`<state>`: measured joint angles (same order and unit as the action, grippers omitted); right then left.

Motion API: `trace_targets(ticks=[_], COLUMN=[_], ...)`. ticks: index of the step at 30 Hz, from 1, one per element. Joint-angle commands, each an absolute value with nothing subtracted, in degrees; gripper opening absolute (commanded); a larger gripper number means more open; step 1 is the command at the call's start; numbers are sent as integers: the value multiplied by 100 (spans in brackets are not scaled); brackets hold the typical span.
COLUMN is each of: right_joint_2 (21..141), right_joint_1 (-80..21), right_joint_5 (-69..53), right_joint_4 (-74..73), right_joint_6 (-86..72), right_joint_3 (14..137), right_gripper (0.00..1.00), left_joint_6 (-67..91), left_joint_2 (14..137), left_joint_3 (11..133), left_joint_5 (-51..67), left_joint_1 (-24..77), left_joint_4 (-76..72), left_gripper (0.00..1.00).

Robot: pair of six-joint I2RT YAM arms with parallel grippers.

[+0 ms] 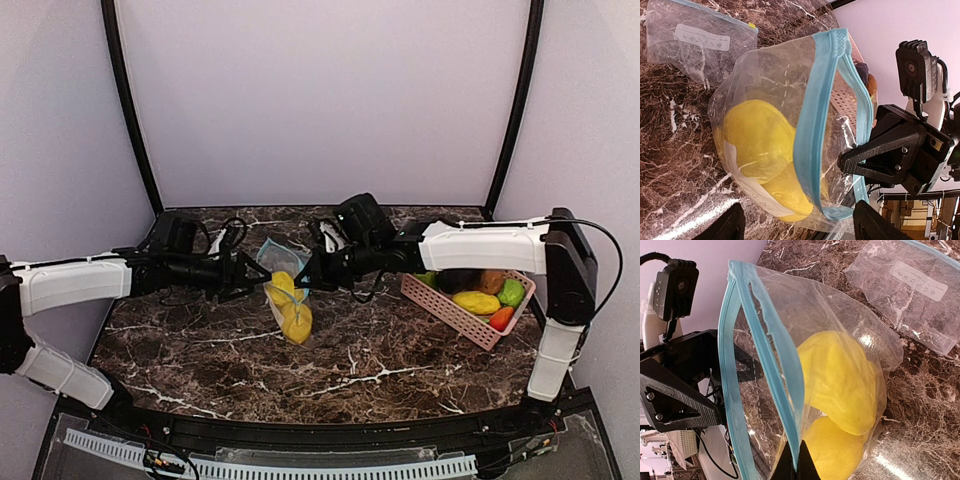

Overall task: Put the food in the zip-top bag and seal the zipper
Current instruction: Adjust the zipper food storage bag at the center of the board.

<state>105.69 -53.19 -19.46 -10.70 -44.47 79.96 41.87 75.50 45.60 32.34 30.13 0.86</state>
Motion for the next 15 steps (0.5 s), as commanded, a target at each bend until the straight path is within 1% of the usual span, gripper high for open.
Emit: trace_targets(ticks=[1, 5, 9, 13, 15], right_joint_2=[10726, 10723, 10722, 10723, 10728], right_joint_1=[-5361, -5369, -5372, -5378, -5383], right_joint_5=[-1907, -1892, -1841, -1821, -1819], right_joint_4=[-878, -902, -957, -984, -985], right_joint_6=[-4491, -4465, -4426, -4409, -4410], right_joint_3=[8200, 8174, 8165, 8183, 8183], right_gripper=[0, 0, 0, 0, 0], left_joint_6=[4515, 4832, 4984, 5001, 4976], left_joint_2=[7322, 7338, 7402, 7468, 7526], left_joint_3=[4247, 4021, 4044, 4165, 4225], left_joint_5=[3232, 3152, 3102, 3010, 2984], left_joint_1=[3073, 3076, 3076, 3076, 3076], left_joint_4=[-333, -788, -1084, -1160, -1148], left_gripper=[75, 71, 71, 73, 72])
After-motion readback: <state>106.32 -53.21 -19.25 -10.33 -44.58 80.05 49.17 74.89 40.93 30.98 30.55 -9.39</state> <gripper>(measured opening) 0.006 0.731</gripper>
